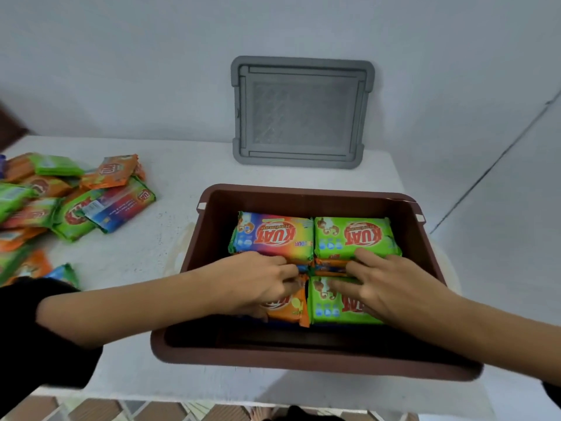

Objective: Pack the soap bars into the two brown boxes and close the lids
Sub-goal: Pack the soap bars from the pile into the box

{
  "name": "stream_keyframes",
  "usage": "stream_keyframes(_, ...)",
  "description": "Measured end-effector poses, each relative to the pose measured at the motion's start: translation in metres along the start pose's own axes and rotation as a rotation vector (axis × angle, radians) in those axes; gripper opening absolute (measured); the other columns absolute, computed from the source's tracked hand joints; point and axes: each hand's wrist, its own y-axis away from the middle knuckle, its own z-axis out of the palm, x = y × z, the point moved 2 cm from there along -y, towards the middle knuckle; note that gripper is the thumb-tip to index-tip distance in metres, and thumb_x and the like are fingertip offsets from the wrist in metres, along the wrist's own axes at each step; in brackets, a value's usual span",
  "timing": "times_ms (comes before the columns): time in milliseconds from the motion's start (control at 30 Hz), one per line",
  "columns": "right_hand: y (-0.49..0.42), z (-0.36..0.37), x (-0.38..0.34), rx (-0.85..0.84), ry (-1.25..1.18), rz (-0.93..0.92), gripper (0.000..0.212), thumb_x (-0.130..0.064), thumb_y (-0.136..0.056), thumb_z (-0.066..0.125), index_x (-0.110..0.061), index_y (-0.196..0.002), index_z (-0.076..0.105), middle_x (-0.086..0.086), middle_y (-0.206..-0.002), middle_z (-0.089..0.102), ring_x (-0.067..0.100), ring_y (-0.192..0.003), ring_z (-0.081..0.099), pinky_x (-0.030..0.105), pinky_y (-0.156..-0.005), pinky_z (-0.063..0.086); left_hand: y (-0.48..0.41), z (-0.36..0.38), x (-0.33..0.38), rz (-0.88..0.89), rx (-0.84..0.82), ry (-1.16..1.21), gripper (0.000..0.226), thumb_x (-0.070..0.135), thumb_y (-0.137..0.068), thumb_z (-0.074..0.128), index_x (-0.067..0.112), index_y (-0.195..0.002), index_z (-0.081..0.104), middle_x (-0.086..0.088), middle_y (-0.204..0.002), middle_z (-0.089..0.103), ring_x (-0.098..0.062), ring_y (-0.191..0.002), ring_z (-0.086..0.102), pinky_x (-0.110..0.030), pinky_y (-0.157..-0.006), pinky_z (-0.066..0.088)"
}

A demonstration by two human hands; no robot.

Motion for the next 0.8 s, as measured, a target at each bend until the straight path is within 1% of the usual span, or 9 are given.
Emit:
stream_keyframes(67, -0.006, 0.002, 0.002, -0.012, -0.01, -0.014, 0.046, -0.028, -0.095, 0.049, -0.024, -0.139, 0.04, 0.01, -0.127, 0.052, 0.028, -0.12, 0.041, 0.043, -0.089, 0.049, 0.001, -0.003, -0.004, 0.002, 0.005, 0.046, 0.071, 0.041, -0.091, 0.051, 0.013, -0.148, 0.019, -0.007, -0.145, 0.031, -0.023, -0.128, 0.037, -0.036, -0.103, 0.039)
stream_keyframes(133, -0.009, -0.004, 0.001, -0.049, -0.05, -0.027, 0.046, -0.036, -0.098, 0.039, -0.026, -0.143, 0.032, 0.006, -0.135, 0.045, 0.025, -0.125, 0.035, 0.04, -0.095, 0.043, 0.006, -0.009, -0.01, -0.004, 0.082, 0.177, 0.066, 0.047, -0.088, 0.055, 0.016, -0.143, 0.034, -0.004, -0.139, 0.042, -0.02, -0.123, 0.046, -0.035, -0.101, 0.043)
stream_keyframes(200, -0.01, -0.017, 0.002, -0.036, -0.116, -0.025, 0.048, -0.041, -0.097, 0.036, -0.033, -0.144, 0.028, 0.001, -0.138, 0.042, 0.021, -0.126, 0.039, 0.035, -0.093, 0.043, 0.016, -0.019, -0.015, -0.008, 0.251, 0.325, 0.056, 0.049, -0.085, 0.057, 0.016, -0.131, 0.052, -0.002, -0.127, 0.056, -0.018, -0.11, 0.056, -0.035, -0.089, 0.05)
stream_keyframes(267, -0.011, -0.035, 0.006, 0.027, -0.195, -0.05, 0.048, -0.045, -0.097, 0.033, -0.039, -0.143, 0.025, -0.008, -0.138, 0.043, 0.014, -0.125, 0.043, 0.027, -0.082, 0.042, 0.033, -0.028, -0.02, -0.045, 0.439, 0.389, 0.046, 0.047, -0.087, 0.052, 0.017, -0.12, 0.061, -0.001, -0.115, 0.063, -0.016, -0.099, 0.062, -0.035, -0.078, 0.054)
stream_keyframes(367, -0.017, -0.071, 0.015, 0.153, -0.259, -0.098, 0.047, -0.051, -0.094, 0.035, -0.05, -0.139, 0.025, -0.018, -0.127, 0.047, 0.005, -0.114, 0.046, 0.019, -0.064, 0.034, 0.07, -0.037, -0.036, -0.199, 0.611, 0.447, 0.042, 0.046, -0.088, 0.047, 0.019, -0.115, 0.064, 0.002, -0.108, 0.065, -0.01, -0.093, 0.061, -0.026, -0.077, 0.051)
stream_keyframes(467, -0.04, -0.106, 0.021, 0.299, -0.287, -0.097, 0.049, -0.054, -0.091, 0.033, -0.057, -0.137, 0.019, -0.023, -0.12, 0.046, -0.001, -0.11, 0.043, 0.02, -0.073, 0.042, 0.121, -0.035, -0.06, -0.424, 0.711, 0.475, 0.042, 0.047, -0.087, 0.044, 0.022, -0.115, 0.064, 0.005, -0.106, 0.066, -0.004, -0.089, 0.059, -0.022, -0.077, 0.05)
stream_keyframes(667, -0.135, -0.16, 0.02, 0.443, -0.389, -0.208, 0.049, -0.048, -0.088, 0.049, -0.051, -0.134, 0.035, -0.014, -0.115, 0.055, 0.006, -0.1, 0.05, 0.028, -0.079, 0.042, 0.229, 0.012, -0.097, -0.941, 0.737, 0.569, 0.049, 0.053, -0.08, 0.054, 0.02, -0.114, 0.065, 0.001, -0.104, 0.066, -0.011, -0.092, 0.063, -0.03, -0.082, 0.053)
stream_keyframes(733, -0.179, -0.167, 0.01, 0.438, -0.387, -0.233, 0.048, -0.041, -0.089, 0.053, -0.048, -0.134, 0.038, -0.01, -0.115, 0.056, 0.01, -0.101, 0.052, 0.033, -0.086, 0.045, 0.256, 0.042, -0.103, -1.088, 0.644, 0.675, 0.045, 0.041, -0.078, 0.07, 0.016, -0.116, 0.063, -0.004, -0.11, 0.065, -0.016, -0.096, 0.062, -0.033, -0.086, 0.052)
stream_keyframes(800, -0.224, -0.17, -0.007, 0.421, -0.395, -0.313, 0.05, -0.034, -0.088, 0.058, -0.043, -0.134, 0.041, -0.004, -0.115, 0.059, 0.014, -0.1, 0.054, 0.036, -0.088, 0.046, 0.272, 0.074, -0.1, -1.186, 0.509, 0.802, 0.052, 0.033, -0.075, 0.074, 0.017, -0.122, 0.059, -0.002, -0.118, 0.063, -0.014, -0.102, 0.058, -0.029, -0.09, 0.048)
